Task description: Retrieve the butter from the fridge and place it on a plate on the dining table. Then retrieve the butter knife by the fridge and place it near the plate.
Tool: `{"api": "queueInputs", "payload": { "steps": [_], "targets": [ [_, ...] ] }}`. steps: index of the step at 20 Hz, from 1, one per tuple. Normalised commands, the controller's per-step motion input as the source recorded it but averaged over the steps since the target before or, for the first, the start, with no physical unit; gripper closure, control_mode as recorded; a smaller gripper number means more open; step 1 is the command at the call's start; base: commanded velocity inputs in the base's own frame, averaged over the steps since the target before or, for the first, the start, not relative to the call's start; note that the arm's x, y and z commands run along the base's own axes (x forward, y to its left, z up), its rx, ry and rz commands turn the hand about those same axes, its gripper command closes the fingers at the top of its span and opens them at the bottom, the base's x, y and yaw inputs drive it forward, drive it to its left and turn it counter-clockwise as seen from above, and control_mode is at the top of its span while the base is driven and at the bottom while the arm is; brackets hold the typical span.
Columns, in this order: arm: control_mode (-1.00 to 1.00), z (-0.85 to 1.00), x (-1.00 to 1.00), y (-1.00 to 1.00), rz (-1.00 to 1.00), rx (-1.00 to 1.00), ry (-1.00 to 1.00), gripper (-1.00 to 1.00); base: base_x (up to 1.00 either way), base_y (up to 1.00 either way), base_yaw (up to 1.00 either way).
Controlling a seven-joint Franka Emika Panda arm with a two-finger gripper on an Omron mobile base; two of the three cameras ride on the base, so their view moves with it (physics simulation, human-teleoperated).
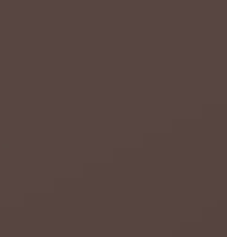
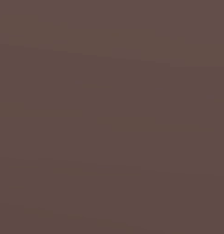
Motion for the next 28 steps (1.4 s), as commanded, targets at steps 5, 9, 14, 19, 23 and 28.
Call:
{"api": "queueInputs", "payload": {
  "steps": [5, 9, 14, 19, 23, 28],
  "targets": [
    [1.0, 0.0, 0.0, 0.0, 0.0, 0.0, 0.0, 1.0, 0.43, -0.36, -0.16],
    [1.0, 0.0, 0.0, 0.0, 0.0, 0.0, 0.0, 1.0, 0.73, -0.49, -0.13],
    [1.0, 0.0, 0.0, 0.0, 0.0, 0.0, 0.0, 1.0, 0.89, -0.41, -0.04],
    [1.0, 0.0, 0.0, 0.0, 0.0, 0.0, 0.0, 1.0, 0.71, 0.02, 0.0],
    [1.0, 0.0, 0.0, 0.0, 0.0, 0.0, 0.0, 1.0, 0.69, 0.12, 0.0],
    [1.0, 0.0, 0.0, 0.0, 0.0, 0.0, 0.0, 1.0, 0.54, 0.02, 0.0]
  ]
}}
